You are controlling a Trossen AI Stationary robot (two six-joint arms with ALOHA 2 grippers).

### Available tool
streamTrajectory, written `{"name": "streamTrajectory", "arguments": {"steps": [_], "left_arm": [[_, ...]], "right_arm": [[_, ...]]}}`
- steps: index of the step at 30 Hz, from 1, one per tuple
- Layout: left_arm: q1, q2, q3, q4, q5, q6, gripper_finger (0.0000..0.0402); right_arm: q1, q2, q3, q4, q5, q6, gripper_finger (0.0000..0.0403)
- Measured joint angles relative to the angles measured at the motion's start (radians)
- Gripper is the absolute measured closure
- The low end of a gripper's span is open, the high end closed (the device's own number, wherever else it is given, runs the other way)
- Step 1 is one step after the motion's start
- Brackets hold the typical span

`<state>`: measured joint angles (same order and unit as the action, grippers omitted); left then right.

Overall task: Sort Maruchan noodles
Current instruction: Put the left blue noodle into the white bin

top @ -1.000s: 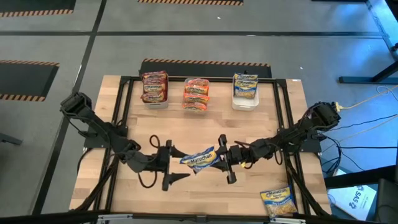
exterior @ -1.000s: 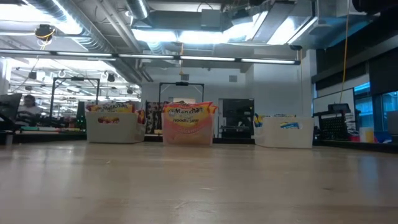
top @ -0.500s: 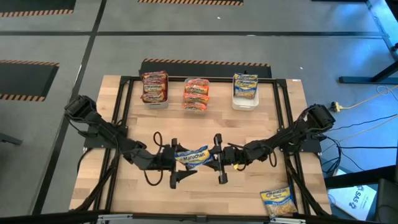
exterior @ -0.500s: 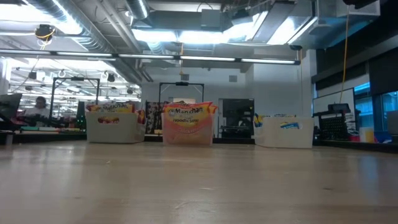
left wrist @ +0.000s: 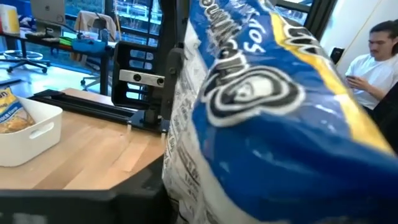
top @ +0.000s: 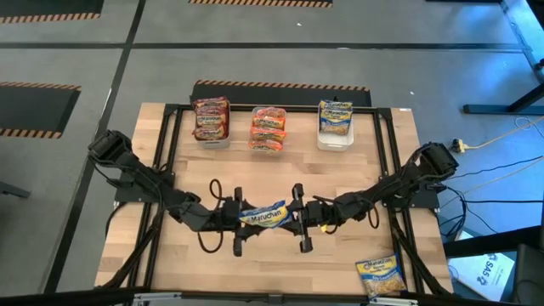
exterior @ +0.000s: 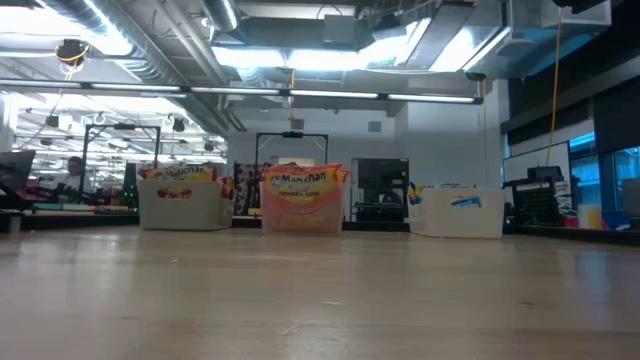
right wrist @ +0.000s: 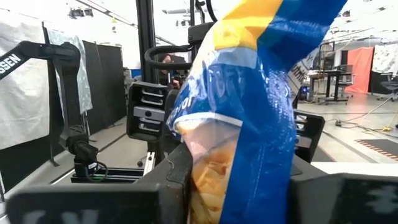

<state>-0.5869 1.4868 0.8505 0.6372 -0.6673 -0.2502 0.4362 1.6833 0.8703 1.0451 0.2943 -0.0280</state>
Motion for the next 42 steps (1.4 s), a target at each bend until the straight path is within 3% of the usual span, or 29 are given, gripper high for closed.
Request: {"name": "streamTrajectory", "arguments": {"steps": [4, 9, 15, 18, 21, 25, 30, 37, 42], "left_arm": [[0.000, 0.000, 0.000, -0.003, -0.001, 0.025, 0.0260], [-0.004, -0.016, -0.001, -0.025, 0.001, 0.024, 0.0269], [-0.028, -0.070, -0.001, -0.192, -0.014, -0.004, 0.0269], [-0.017, -0.071, 0.000, -0.313, -0.009, -0.001, 0.0269], [0.015, -0.047, -0.001, -0.401, 0.024, 0.020, 0.0269], [0.056, -0.046, 0.000, -0.453, 0.038, 0.057, 0.0269], [0.088, -0.046, -0.001, -0.463, 0.105, 0.139, 0.0269], [0.112, -0.046, -0.001, -0.483, 0.109, 0.157, 0.0269], [0.114, -0.046, -0.001, -0.499, 0.111, 0.157, 0.0269]], "right_arm": [[0.000, 0.000, 0.000, -0.001, 0.001, 0.001, 0.0287], [0.006, -0.020, 0.000, -0.036, 0.001, -0.032, 0.0213], [0.069, -0.245, -0.001, -0.407, 0.104, -0.038, 0.0123], [0.084, -0.346, 0.034, -0.571, 0.133, 0.010, 0.0100], [0.067, -0.379, 0.156, -0.822, 0.141, 0.058, 0.0094], [0.012, -0.313, 0.377, -1.213, 0.076, 0.131, 0.0098], [-0.081, -0.190, 0.614, -1.514, -0.050, 0.215, 0.0106], [-0.196, 0.013, 0.850, -1.756, -0.325, 0.317, 0.0107], [-0.217, 0.139, 0.957, -1.858, -0.402, 0.309, 0.0107]]}}
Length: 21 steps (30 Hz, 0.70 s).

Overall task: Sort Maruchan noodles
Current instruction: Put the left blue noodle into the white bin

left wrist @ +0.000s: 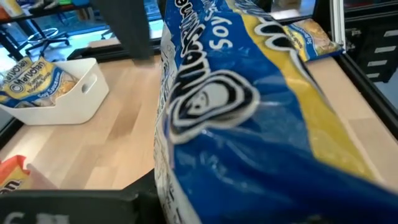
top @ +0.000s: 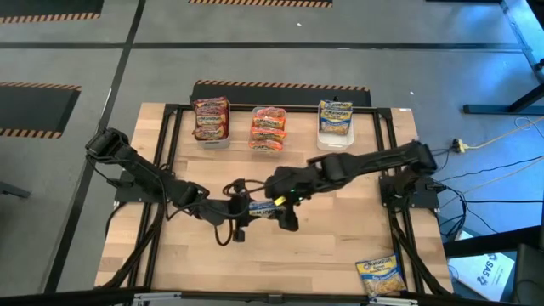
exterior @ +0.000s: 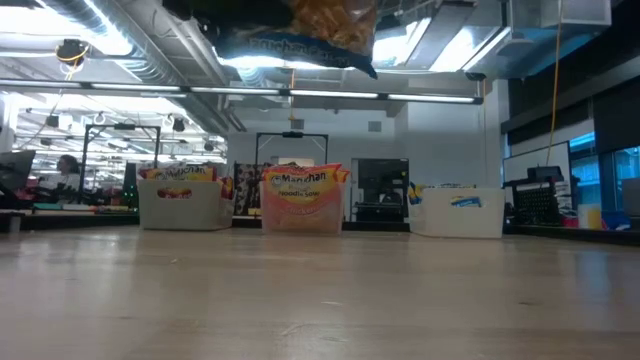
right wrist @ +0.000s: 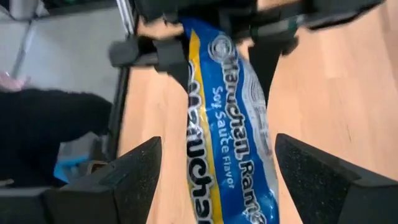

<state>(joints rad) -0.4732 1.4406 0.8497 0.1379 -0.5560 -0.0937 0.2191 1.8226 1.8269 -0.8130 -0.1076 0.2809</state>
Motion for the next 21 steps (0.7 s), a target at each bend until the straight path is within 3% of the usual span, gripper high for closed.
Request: {"name": "streamTrajectory", "arguments": {"steps": [14, 17, 21], "left_arm": [[0.000, 0.000, 0.000, -0.013, 0.001, 0.018, 0.0269], [0.000, 0.000, 0.000, -0.015, 0.001, 0.017, 0.0269], [0.000, 0.000, 0.000, -0.015, -0.001, 0.011, 0.0265]], "right_arm": [[-0.004, 0.110, 0.033, -0.030, 0.000, -0.043, 0.0116], [-0.004, 0.120, 0.032, -0.023, -0.010, -0.046, 0.0154], [-0.004, 0.120, 0.032, -0.025, -0.015, -0.050, 0.0242]]}}
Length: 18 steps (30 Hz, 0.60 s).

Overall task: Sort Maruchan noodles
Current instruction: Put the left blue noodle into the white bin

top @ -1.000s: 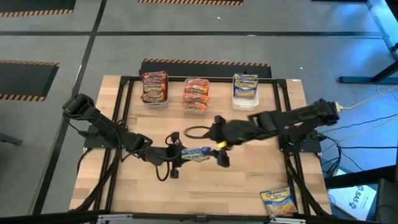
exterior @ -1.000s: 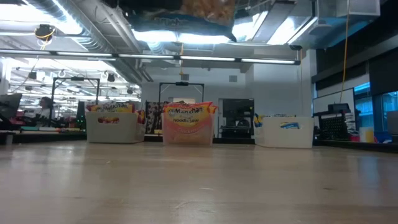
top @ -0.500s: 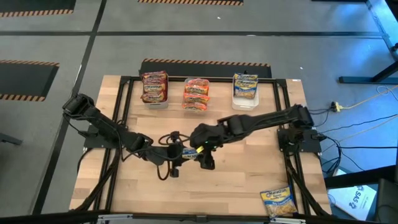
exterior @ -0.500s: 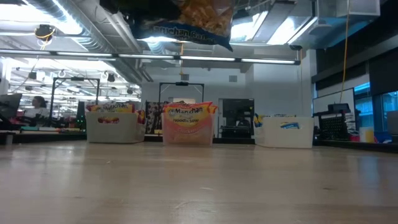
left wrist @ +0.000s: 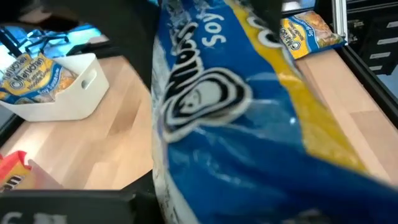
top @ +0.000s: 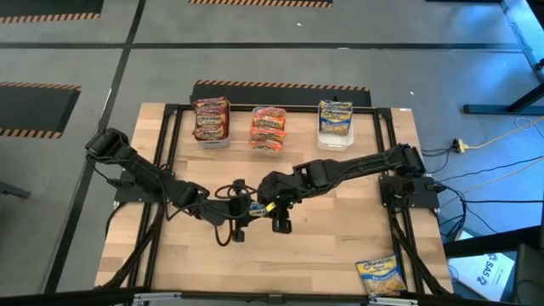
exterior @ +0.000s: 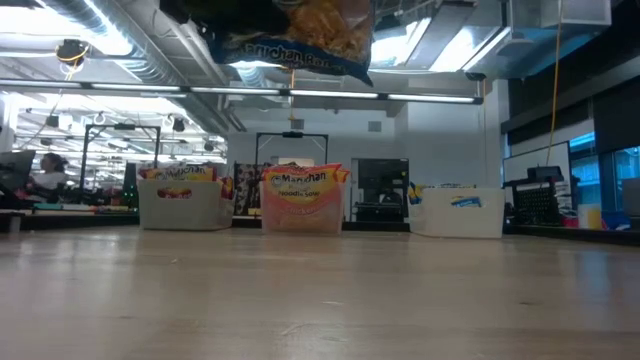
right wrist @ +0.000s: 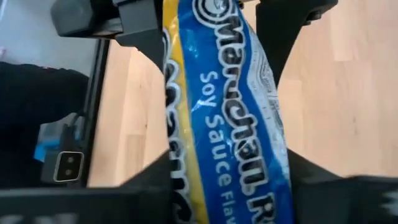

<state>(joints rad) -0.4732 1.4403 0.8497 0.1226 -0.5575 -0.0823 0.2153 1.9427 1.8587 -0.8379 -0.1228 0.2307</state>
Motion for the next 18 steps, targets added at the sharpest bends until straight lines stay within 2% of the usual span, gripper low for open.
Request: {"name": "streamTrajectory", "arguments": {"steps": [3, 4, 11, 18], "left_arm": [[0.000, 0.000, 0.000, -0.002, 0.008, 0.002, 0.0254], [-0.001, 0.000, 0.000, 0.000, 0.007, 0.007, 0.0250], [-0.015, -0.008, 0.000, -0.014, -0.032, 0.015, 0.0218], [-0.083, -0.163, 0.002, -0.122, -0.124, 0.025, 0.0201]], "right_arm": [[0.000, -0.002, 0.000, -0.001, 0.009, -0.006, 0.0307], [0.000, -0.004, 0.000, 0.000, 0.001, -0.008, 0.0315], [0.008, -0.022, 0.000, -0.025, 0.020, -0.027, 0.0315], [0.037, -0.151, -0.001, -0.163, 0.126, -0.047, 0.0315]]}}
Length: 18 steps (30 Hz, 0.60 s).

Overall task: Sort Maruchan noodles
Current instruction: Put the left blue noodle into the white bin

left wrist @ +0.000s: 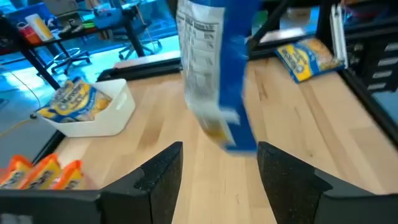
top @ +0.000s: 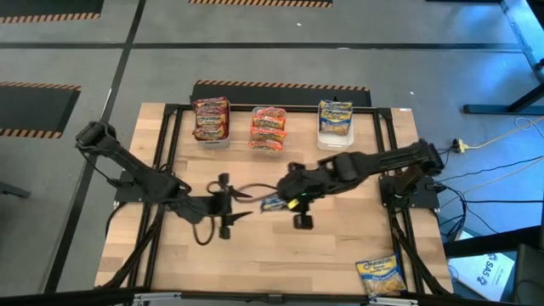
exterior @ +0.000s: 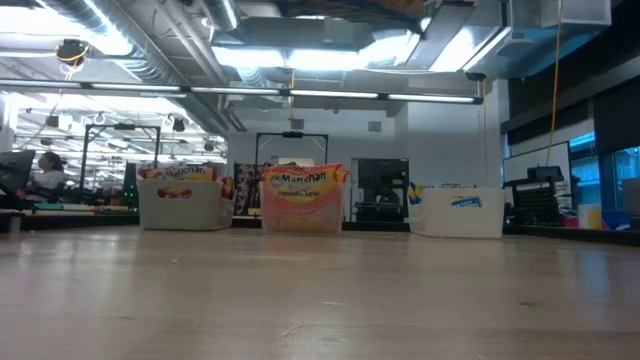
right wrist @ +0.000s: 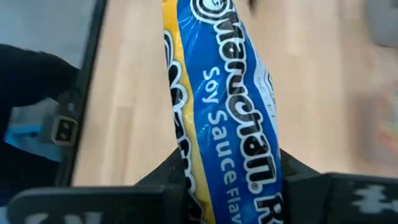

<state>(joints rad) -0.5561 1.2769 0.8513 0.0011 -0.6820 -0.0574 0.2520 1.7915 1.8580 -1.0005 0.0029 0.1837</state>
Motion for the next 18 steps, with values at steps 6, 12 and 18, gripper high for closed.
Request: {"name": "streamTrajectory", "arguments": {"steps": [6, 12, 18], "left_arm": [[-0.034, -0.117, 0.000, -0.158, -0.013, -0.072, 0.0205], [-0.041, -0.112, 0.000, -0.205, -0.008, -0.114, 0.0203], [-0.026, -0.091, -0.001, -0.211, -0.007, -0.117, 0.0206]], "right_arm": [[-0.010, -0.154, -0.070, -0.098, 0.101, 0.001, 0.0315], [-0.137, -0.355, -0.323, -0.082, 0.098, -0.016, 0.0315], [-0.387, -0.549, -0.565, -0.034, 0.059, -0.140, 0.0315]]}}
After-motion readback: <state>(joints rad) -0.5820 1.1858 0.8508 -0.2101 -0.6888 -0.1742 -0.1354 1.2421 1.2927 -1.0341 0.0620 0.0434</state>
